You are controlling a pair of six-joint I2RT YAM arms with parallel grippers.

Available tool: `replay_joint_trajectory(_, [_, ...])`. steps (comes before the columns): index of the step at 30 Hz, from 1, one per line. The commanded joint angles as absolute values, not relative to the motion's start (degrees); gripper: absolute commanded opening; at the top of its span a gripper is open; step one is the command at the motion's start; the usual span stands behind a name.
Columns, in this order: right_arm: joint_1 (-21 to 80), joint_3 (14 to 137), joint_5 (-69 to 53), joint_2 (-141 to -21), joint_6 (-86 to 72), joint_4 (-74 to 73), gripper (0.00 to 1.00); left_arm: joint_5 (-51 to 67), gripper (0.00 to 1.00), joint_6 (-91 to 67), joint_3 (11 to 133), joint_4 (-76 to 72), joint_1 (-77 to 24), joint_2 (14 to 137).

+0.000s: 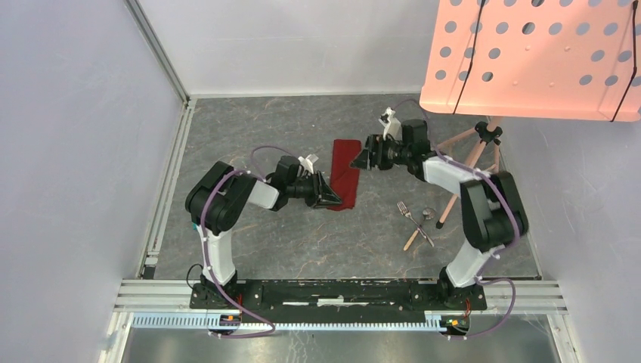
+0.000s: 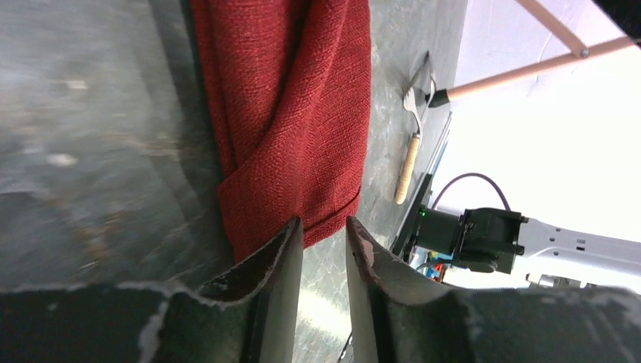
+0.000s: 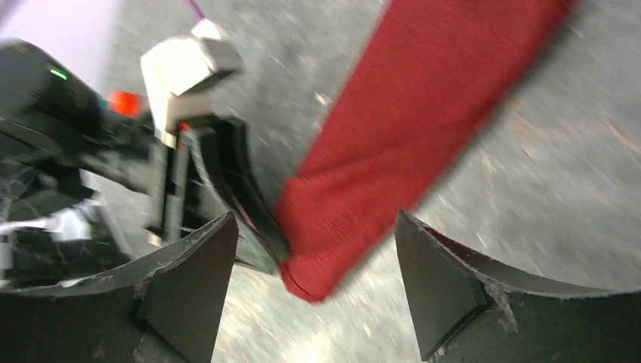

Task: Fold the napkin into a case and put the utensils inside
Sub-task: Smooth out the smaller rectangle-folded napkin at the center of the board.

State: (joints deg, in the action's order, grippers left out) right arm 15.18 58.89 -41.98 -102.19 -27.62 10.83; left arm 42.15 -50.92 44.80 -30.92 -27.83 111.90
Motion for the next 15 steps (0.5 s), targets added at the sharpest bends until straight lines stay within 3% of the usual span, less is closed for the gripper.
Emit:
replay_joint_trajectory(1, [15.17, 52.84, -23.68, -88.27, -7.48, -11.92, 0.81, 39.84, 0.38, -55.60, 44.90, -32.41, -32.09, 114.59])
replay_joint_trajectory(7, [15.54, 48.30, -3.22, -74.58, -0.65, -28.68, 0.73, 39.11, 0.55, -59.83, 44.74, -36.19, -35.64, 109.08])
replay_joint_trajectory(15, [18.30, 47.64, 6.20, -69.43, 8.17, -42.76, 0.73, 39.58, 0.70, -57.17, 38.53, -31.11, -34.60, 92.89])
